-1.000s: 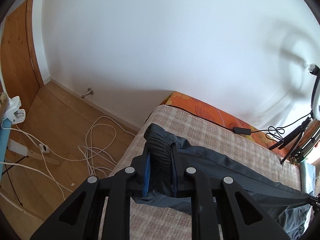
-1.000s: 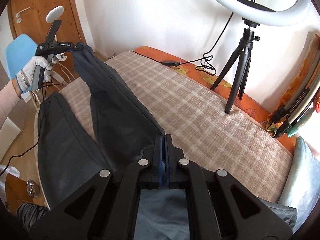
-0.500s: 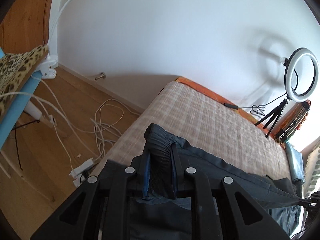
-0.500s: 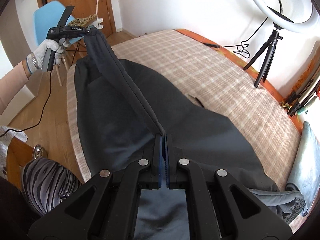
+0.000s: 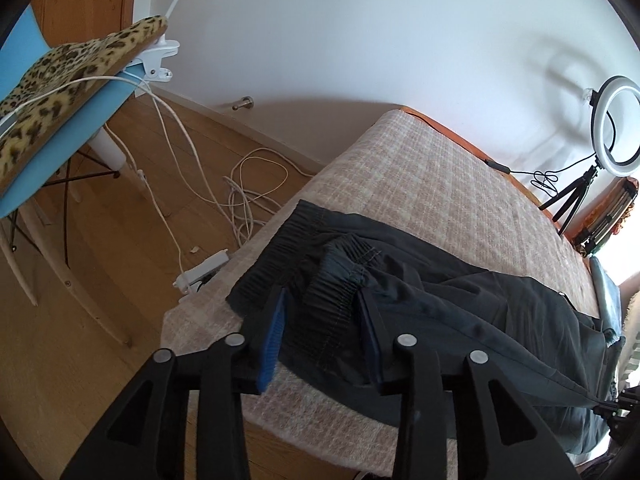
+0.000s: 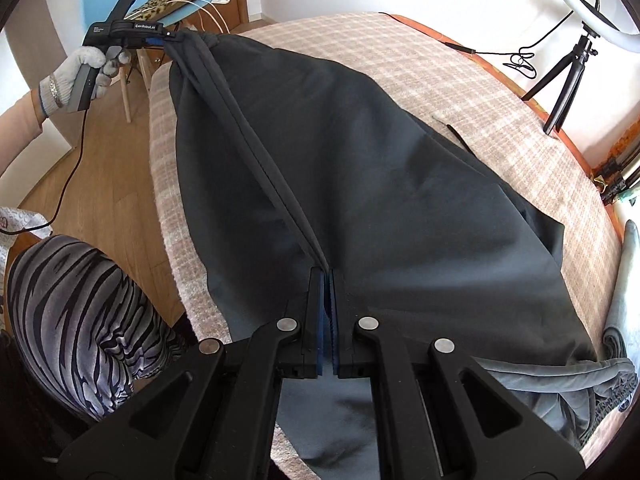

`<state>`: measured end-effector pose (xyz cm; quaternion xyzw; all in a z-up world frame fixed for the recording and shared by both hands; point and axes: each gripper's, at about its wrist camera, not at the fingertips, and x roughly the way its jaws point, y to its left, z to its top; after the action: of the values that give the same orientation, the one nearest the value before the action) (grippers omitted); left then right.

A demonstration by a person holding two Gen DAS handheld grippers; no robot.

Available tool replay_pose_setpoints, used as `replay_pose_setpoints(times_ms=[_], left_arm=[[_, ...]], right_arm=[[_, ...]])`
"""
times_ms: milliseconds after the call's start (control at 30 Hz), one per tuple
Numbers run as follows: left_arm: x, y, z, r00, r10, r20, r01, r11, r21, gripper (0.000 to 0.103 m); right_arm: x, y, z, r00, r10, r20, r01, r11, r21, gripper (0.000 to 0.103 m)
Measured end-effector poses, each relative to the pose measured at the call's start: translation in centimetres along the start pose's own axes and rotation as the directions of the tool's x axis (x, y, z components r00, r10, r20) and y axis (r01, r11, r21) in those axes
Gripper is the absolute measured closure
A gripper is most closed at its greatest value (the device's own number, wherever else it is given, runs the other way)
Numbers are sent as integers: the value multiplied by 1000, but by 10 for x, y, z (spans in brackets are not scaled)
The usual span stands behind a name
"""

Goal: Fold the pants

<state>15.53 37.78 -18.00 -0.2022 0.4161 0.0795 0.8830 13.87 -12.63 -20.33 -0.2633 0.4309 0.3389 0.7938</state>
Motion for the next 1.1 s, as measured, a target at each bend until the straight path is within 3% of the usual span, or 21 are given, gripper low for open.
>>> replay_pose_setpoints(times_ms=[67,200,367,467,500,533,600,633,767,1000,1100], left_arm=[[-6,9,-4,1000,-8,-6,7,1000,-22,55],[-22,18,-15,1000,-10,-6,10,1000,-19,53],[-37,30,-24,998,53,-23,-53,998,-21,52],[-44,45,-30,999,34,-40,-37,996,-81,52],[-48,48,-32,999,4,-39,-9,994,-106,52],[-52,49,-34,999,-16,-31,12,992,-122,52],[-62,45,-37,999,-33,-16,30,992,-123,52],[-65,41,-38,999,-44,-11,43,992,-118,52],[-63,29,-45,997,-79,-22,75,989,-131,52],[-37,33,-71,988,-139,-66,119,961,-251,52],[-27,43,-80,980,-194,-35,169,918,-358,52]], right_arm=[[3,2,-2,1000,-7,-10,6,1000,-2,100],[8,14,-11,999,-2,-39,0,999,-44,100],[20,23,-20,992,9,-126,-22,995,-100,98],[6,19,-12,990,53,-130,-65,994,-90,89],[-4,17,-6,990,85,-111,-94,993,-78,78],[-15,14,2,988,127,-84,-133,989,-68,65],[-36,12,24,985,170,-19,-170,983,-71,50],[-43,12,37,983,184,14,-182,980,-83,48],[-42,17,102,971,220,89,-208,970,-129,48],[34,49,220,945,315,83,-296,936,-190,48],[71,68,256,928,369,50,-355,917,-182,48]])
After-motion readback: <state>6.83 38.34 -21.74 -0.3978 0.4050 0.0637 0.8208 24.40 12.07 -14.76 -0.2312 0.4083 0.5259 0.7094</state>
